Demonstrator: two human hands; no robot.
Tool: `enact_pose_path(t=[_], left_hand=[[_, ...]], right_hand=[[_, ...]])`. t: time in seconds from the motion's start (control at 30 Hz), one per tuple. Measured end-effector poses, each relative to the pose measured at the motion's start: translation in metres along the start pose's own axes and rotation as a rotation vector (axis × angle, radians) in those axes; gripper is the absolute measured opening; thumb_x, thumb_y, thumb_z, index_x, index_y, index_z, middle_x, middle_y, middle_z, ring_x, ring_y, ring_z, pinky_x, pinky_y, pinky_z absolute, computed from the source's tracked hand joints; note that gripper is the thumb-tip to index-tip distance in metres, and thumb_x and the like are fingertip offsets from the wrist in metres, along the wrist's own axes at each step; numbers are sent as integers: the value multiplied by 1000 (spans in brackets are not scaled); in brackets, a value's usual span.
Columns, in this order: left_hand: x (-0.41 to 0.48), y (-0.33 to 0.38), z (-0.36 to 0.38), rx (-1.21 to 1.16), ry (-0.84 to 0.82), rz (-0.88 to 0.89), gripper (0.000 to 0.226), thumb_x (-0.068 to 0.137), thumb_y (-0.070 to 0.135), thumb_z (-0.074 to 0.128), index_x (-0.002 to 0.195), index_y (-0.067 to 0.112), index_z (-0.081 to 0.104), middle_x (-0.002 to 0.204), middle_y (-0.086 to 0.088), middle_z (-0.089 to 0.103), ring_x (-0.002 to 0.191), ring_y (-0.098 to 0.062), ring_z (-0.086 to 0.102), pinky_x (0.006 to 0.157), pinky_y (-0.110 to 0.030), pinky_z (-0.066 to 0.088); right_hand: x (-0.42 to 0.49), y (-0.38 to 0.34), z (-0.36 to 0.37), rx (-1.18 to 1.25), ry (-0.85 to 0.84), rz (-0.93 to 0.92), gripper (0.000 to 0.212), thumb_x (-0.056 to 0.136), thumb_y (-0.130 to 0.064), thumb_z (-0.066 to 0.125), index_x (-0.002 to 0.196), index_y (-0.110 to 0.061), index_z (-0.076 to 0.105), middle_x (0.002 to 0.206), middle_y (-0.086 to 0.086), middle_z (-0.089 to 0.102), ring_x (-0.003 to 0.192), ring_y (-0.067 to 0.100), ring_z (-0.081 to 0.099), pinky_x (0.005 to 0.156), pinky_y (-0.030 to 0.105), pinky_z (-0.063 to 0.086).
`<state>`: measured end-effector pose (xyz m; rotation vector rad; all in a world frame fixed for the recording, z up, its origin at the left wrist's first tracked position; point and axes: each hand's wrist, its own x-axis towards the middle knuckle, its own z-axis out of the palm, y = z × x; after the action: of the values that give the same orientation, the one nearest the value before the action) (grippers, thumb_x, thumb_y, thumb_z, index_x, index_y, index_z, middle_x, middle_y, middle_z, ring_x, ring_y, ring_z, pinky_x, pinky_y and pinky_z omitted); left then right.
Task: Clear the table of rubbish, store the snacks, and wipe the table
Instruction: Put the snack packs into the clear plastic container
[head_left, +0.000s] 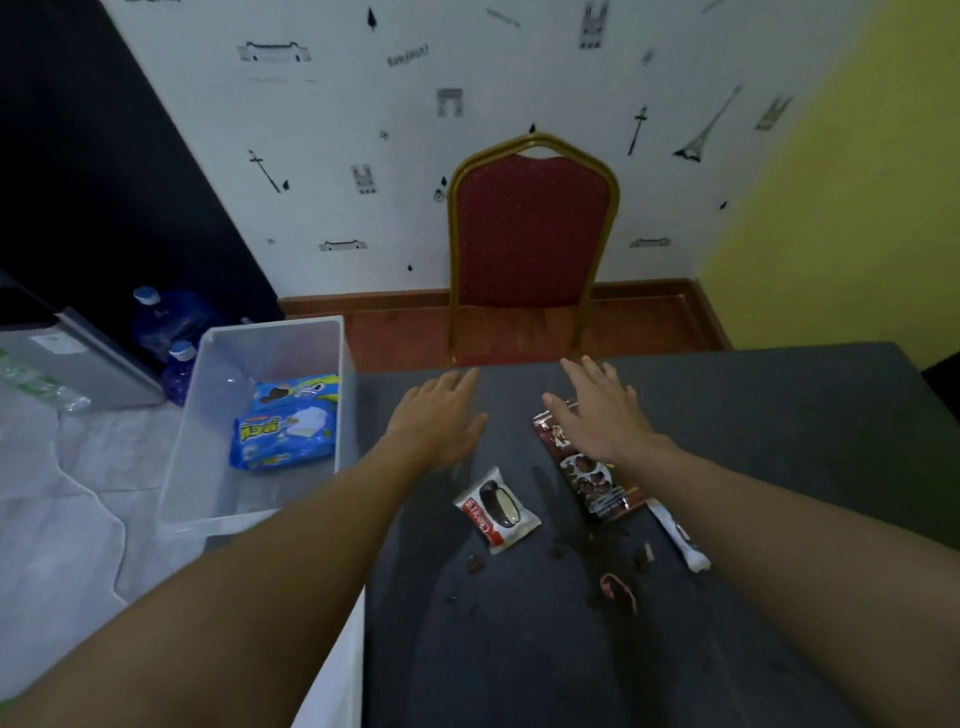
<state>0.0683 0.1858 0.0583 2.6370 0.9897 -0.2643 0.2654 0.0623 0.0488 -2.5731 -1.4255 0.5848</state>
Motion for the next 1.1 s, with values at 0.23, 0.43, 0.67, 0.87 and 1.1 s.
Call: enact_pose_path(t=[0.23,0.43,0.67,0.87,1.1], left_hand=[[2,34,48,-52,-215,-85,81,91,53,48,157,24,9,158,-11,26,137,-36,37,109,-51,37],[-2,47,90,-107,-417,-196,109,75,63,67,156,32,1,161,-11,13,138,-40,36,108,-55,40],[-8,66,120,-73,-434,-251,107,74,46,79,153,26,10,150,-13,18,134,-42,29,105,-50,43],[-7,72,124,-80,-387,-269,85,77,43,75,144,23,26,137,-14,28,128,-39,36,100,-50,47],[-6,76,118,-138,-292,-270,72,77,62,64,131,18,43,127,-14,40,113,-33,50,94,-47,51]], right_hand=[[-12,61,14,18,-33,46,69,99,-58,40,157,-26,21,166,7,15,152,32,10,119,60,15],[-25,102,28,9,-99,100,73,96,-58,47,156,-29,17,165,9,16,151,34,13,117,64,18],[-51,140,45,-76,-249,235,105,75,-63,67,154,-29,7,165,6,11,148,32,19,110,62,33],[-69,156,61,-48,-290,393,118,73,-39,84,157,-26,2,156,14,19,143,35,25,106,50,43],[-70,160,54,-22,-201,417,83,77,-29,83,140,-21,29,140,13,30,124,33,46,93,41,52]])
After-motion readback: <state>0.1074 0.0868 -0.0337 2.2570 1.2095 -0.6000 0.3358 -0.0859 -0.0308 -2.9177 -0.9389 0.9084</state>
